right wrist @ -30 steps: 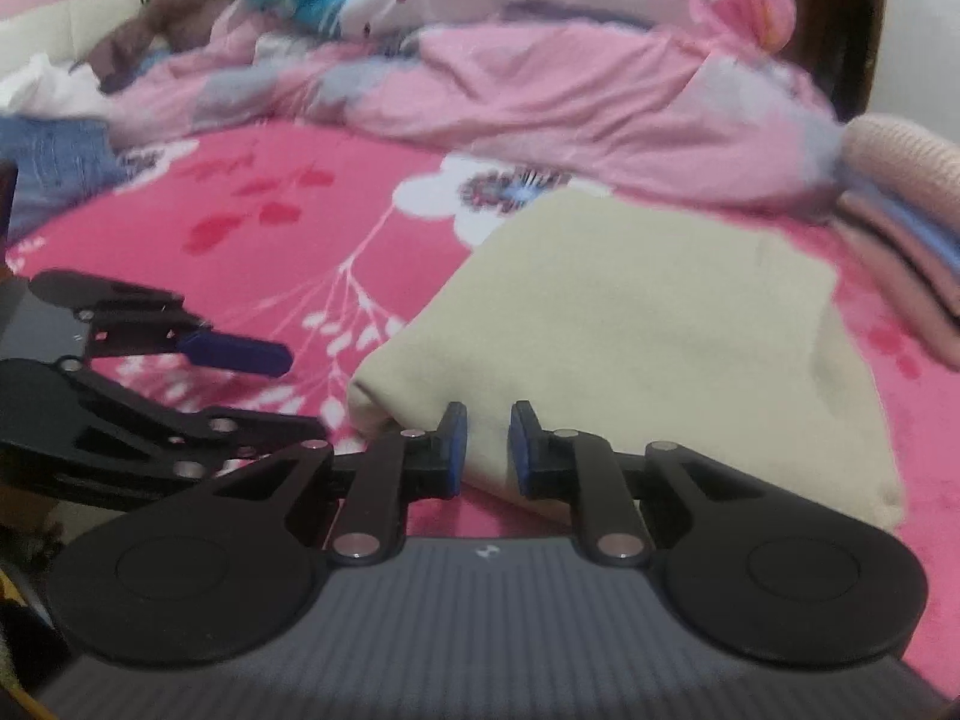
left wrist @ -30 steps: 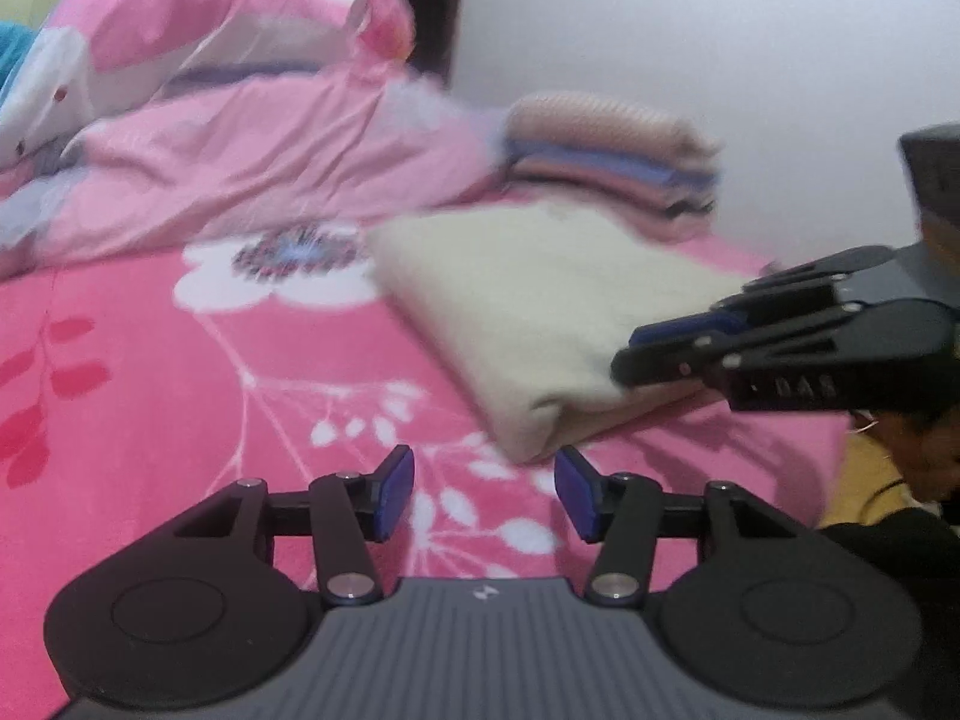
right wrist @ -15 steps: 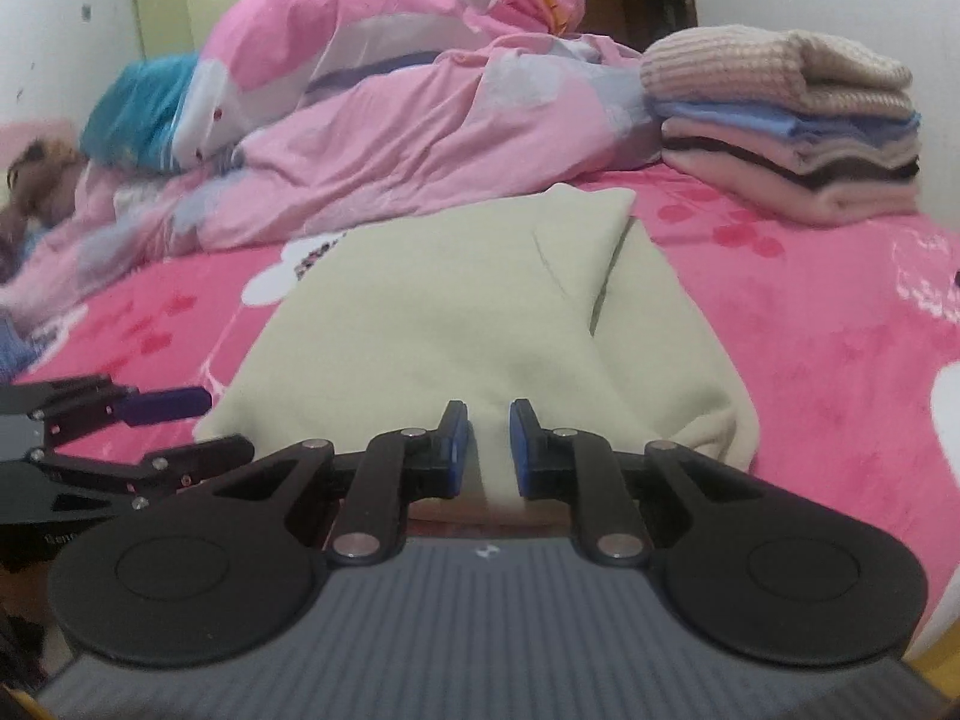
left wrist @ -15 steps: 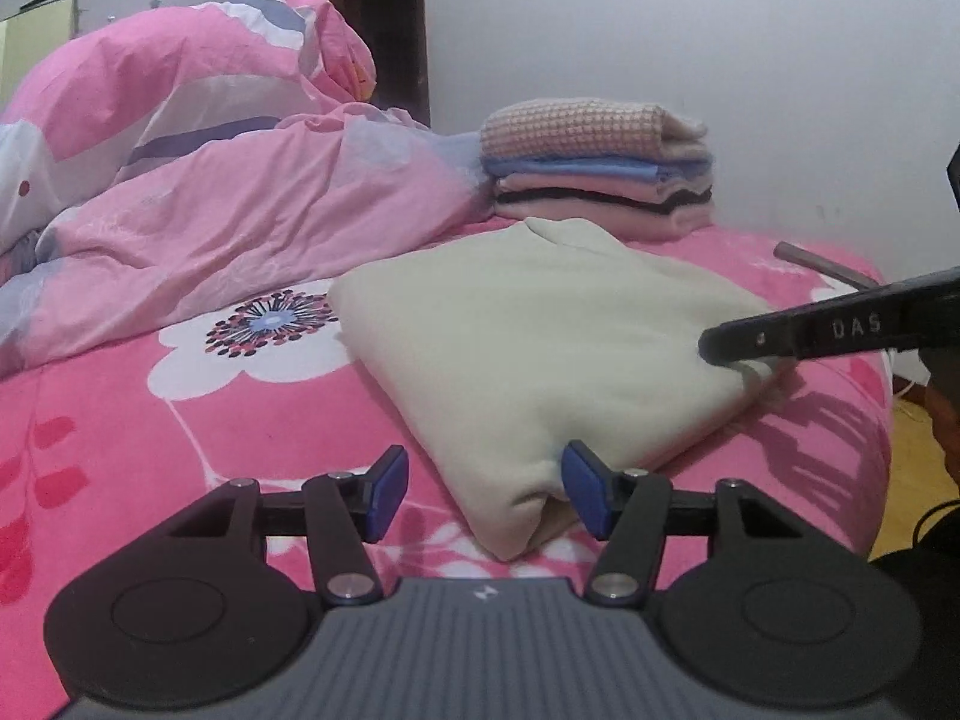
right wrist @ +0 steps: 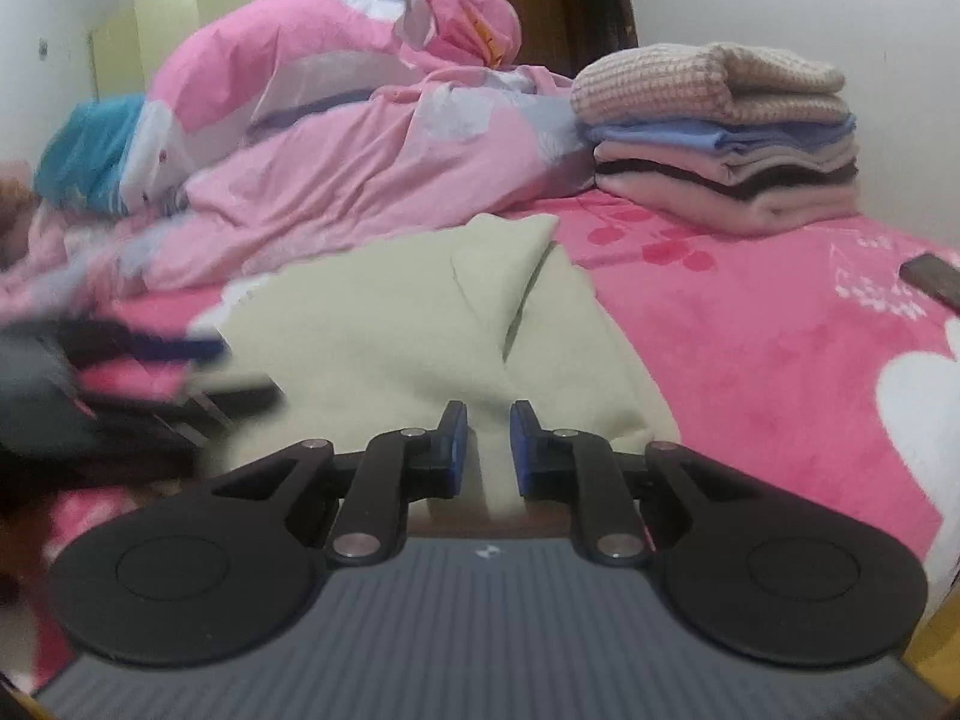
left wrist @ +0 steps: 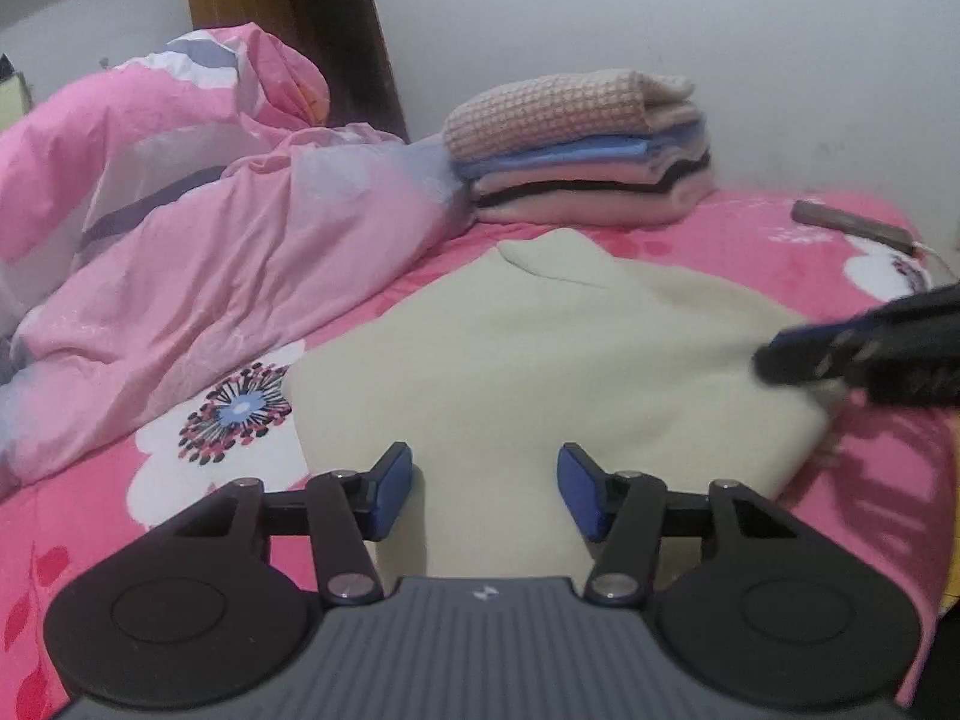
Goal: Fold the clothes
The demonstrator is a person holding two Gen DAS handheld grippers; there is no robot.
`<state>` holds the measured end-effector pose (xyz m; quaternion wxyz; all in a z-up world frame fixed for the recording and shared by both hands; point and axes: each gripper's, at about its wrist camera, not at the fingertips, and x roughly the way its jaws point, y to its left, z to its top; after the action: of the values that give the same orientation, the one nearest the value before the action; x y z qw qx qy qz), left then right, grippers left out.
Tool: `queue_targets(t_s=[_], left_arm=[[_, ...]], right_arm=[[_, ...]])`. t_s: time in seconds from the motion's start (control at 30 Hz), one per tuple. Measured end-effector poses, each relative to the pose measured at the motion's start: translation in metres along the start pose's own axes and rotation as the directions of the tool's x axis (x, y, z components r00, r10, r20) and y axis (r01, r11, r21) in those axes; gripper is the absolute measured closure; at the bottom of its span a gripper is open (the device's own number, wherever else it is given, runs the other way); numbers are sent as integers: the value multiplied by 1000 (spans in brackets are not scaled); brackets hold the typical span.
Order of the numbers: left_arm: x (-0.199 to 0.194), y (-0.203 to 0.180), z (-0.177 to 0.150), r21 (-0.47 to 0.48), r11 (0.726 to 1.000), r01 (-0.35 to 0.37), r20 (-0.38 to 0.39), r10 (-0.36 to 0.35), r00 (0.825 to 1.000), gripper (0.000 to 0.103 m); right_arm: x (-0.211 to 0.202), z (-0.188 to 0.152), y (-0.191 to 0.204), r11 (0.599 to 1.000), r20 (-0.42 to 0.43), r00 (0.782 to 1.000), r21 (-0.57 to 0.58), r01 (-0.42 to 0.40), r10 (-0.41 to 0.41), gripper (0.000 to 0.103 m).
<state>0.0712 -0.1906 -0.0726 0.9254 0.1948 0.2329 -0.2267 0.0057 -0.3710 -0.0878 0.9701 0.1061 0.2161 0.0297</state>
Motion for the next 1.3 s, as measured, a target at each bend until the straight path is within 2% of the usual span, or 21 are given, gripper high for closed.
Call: queue_targets(t_s=[0.07,0.2,0.4,0.5,0.63,0.7,0.8,0.83,0.9,0.93,1.17,1.3], left_arm=[[0,-4,0,19,1000,-7,8,7,1000,52],[3,-9,-3,33,999,-20,21,19,1000,52],[11,-17,1,48,999,-19,39,17,999,52],[15,-20,3,48,999,-17,43,15,999,53],[18,-22,5,40,999,-17,49,16,999,53],[20,-23,7,37,999,-19,52,17,999,53],[21,-23,7,30,999,-21,58,20,998,53],[22,-24,7,28,999,-23,61,21,998,53],[23,-24,8,24,999,-24,63,23,998,53],[22,-24,8,24,999,-25,62,23,998,53],[22,-28,15,19,999,-28,54,27,998,57],[23,-31,14,10,1000,-27,59,26,998,59]], right_arm=[[-9,5,-8,999,46,998,9,37,-37,88],[-6,7,-40,993,51,997,109,52,-58,88],[3,3,-70,963,26,997,258,-71,67,85],[7,1,-78,932,27,989,331,-145,144,82],[8,-5,-84,896,12,979,402,-189,201,79],[7,-10,-91,856,26,970,465,-224,240,78],[6,-13,-92,831,53,963,494,-255,264,76],[7,-13,-90,837,53,964,485,-254,261,77],[8,-10,-83,861,54,968,447,-243,245,92],[6,-9,-80,871,64,970,430,-238,234,94],[-5,-2,-79,896,133,975,390,-215,176,96],[-3,-7,-95,853,147,969,461,-245,198,96]])
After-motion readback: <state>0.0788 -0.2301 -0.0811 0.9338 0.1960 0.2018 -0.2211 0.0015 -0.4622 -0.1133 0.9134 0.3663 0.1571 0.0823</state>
